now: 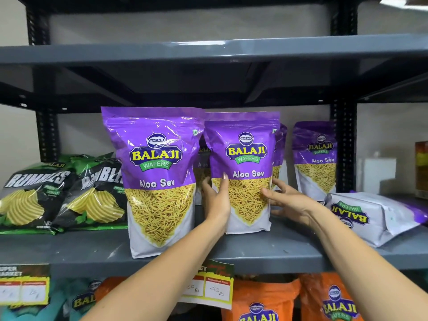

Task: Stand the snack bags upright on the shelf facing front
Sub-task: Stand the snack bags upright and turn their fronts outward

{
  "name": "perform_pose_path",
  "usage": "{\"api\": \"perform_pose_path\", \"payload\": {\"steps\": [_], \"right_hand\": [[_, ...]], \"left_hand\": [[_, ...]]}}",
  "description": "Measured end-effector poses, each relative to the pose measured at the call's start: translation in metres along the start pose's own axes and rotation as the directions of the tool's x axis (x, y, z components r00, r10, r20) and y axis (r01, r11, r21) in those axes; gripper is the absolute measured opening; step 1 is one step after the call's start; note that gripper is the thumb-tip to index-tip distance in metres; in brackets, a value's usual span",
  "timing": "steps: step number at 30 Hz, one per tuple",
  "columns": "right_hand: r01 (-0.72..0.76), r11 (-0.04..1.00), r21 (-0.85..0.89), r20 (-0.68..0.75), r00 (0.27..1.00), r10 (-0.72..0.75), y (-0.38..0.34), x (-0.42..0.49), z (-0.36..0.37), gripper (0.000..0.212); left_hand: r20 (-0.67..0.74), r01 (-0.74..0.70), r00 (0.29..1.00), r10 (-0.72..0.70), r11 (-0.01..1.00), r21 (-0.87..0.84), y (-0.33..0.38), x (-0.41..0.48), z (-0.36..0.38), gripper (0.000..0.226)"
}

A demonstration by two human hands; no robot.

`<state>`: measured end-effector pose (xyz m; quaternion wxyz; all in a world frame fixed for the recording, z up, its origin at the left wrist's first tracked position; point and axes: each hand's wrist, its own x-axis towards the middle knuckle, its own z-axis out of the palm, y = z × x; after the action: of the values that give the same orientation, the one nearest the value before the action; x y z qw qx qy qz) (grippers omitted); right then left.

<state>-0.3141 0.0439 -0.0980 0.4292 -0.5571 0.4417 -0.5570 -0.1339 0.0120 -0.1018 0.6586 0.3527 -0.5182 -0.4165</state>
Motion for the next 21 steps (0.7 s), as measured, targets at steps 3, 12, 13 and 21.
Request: {"api": "perform_pose_path", "payload": {"steps": [3, 12, 13, 21], "right_hand": [[-0.004, 0.998, -0.064, 0.067, 0.998, 0.008, 0.001, -0.001, 0.002, 0.115], [0.01, 0.993, -0.114, 0.028, 1.0, -0.007, 0.0, -0.028, 0.011, 0.107], [0.018, 0.992, -0.128, 0.033, 0.999, -0.014, 0.001, -0.032, 0.01, 0.102], [0.068, 0.98, -0.187, 0.004, 0.998, -0.069, 0.003, -0.064, 0.011, 0.085]], "left_hand": [[0.138, 0.055, 0.989, -0.046, 0.997, -0.06, 0.005, -0.008, 0.003, 0.1], [0.266, -0.027, 0.964, 0.01, 0.998, 0.059, 0.004, -0.017, -0.018, 0.032], [0.273, -0.035, 0.962, 0.015, 0.997, 0.07, 0.005, -0.021, -0.02, 0.032], [0.3, -0.11, 0.951, 0.079, 0.99, 0.087, 0.006, -0.041, -0.029, 0.046]]}}
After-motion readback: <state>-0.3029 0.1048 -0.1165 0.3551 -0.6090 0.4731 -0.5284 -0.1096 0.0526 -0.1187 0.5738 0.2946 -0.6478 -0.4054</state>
